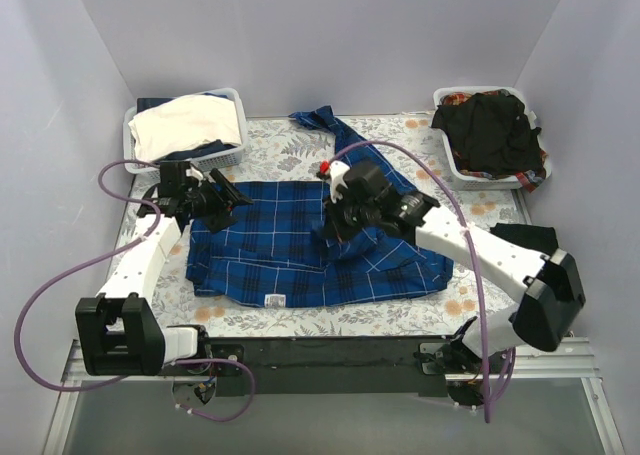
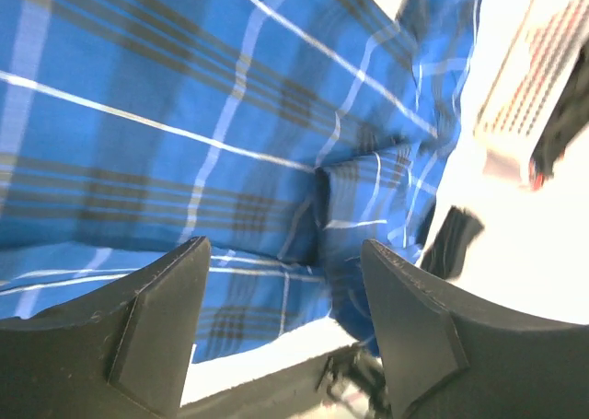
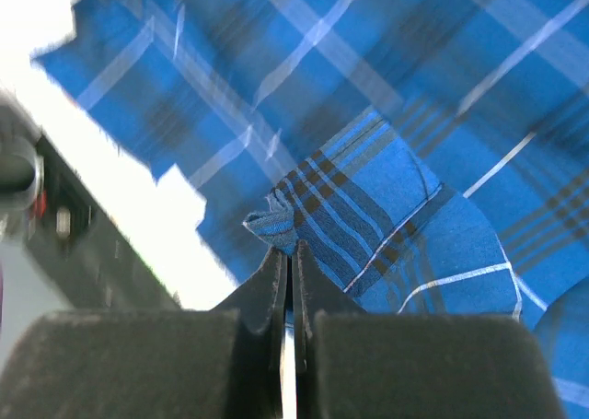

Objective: Fold and stack the long sleeve shirts
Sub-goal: Fold the shirt

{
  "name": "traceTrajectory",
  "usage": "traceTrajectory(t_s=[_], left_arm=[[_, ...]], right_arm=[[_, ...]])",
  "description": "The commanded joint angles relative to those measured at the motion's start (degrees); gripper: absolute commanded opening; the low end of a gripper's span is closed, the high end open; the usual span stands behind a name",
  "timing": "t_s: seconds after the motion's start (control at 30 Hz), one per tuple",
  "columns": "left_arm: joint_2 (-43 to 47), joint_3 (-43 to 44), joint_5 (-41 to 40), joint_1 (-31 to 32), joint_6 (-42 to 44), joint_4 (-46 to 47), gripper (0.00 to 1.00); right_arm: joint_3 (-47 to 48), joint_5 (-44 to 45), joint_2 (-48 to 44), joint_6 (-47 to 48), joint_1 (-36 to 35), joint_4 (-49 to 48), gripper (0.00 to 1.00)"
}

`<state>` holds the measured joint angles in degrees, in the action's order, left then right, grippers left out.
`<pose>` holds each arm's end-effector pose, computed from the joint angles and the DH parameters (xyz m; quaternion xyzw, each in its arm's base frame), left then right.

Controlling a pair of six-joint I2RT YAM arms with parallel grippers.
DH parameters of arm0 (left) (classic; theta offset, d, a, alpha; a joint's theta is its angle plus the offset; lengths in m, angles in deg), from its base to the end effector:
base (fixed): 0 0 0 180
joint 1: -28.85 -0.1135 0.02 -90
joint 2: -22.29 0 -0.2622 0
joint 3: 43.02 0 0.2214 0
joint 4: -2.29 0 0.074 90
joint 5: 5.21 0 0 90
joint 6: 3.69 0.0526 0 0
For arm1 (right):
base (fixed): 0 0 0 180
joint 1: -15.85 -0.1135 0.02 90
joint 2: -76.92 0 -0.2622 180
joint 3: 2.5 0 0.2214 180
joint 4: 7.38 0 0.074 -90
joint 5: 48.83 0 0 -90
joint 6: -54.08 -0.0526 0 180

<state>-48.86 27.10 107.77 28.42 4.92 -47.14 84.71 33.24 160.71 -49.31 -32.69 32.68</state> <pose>0.2347 -0.0188 0.2632 -0.5530 0.7411 -0.3578 0.1304 0.2023 0.2400 0.3121 -0.2988 0.8404 0.2834 0.3523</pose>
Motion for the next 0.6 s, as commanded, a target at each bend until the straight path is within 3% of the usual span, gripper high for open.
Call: traceTrajectory(t_s=[0.0, 0.03, 0.07, 0.17, 0.27, 0.43, 0.57], left_arm=[[-2.8, 0.5, 4.2, 6.6, -2.7, 3.8, 0.67], [-4.3, 0.1, 3.9, 7.6, -3.2, 4.1, 0.67], [-5.0, -0.1, 3.3, 8.6, -4.0, 4.6, 0.66], [-6.5, -0.5, 1.8, 13.4, -5.2, 6.4, 0.66], [-7.9, -0.3, 0.1, 18.9, -5.6, 7.2, 0.67], [-11.0, -0.6, -2.8, 28.8, -6.3, 8.9, 0.67], [-14.3, 0.8, -4.4, 34.3, -6.5, 10.6, 0.67]], right_arm=[[-9.8, -2.0, -7.1, -2.8, -2.5, 3.3, 0.06], [-10.8, -2.4, -7.9, -2.9, -3.2, 4.2, 0.14], [-11.9, -2.1, -8.8, -3.1, -3.9, 6.3, 0.34], [-15.1, -0.4, -14.0, -5.4, -6.0, 8.9, 0.63], [-16.9, 4.1, -22.1, -9.2, -6.0, 11.1, 0.8], [-16.5, 21.0, -28.8, -18.1, -6.0, 15.7, 0.81], [-14.9, 28.0, -29.7, -22.6, -5.9, 19.9, 0.79]])
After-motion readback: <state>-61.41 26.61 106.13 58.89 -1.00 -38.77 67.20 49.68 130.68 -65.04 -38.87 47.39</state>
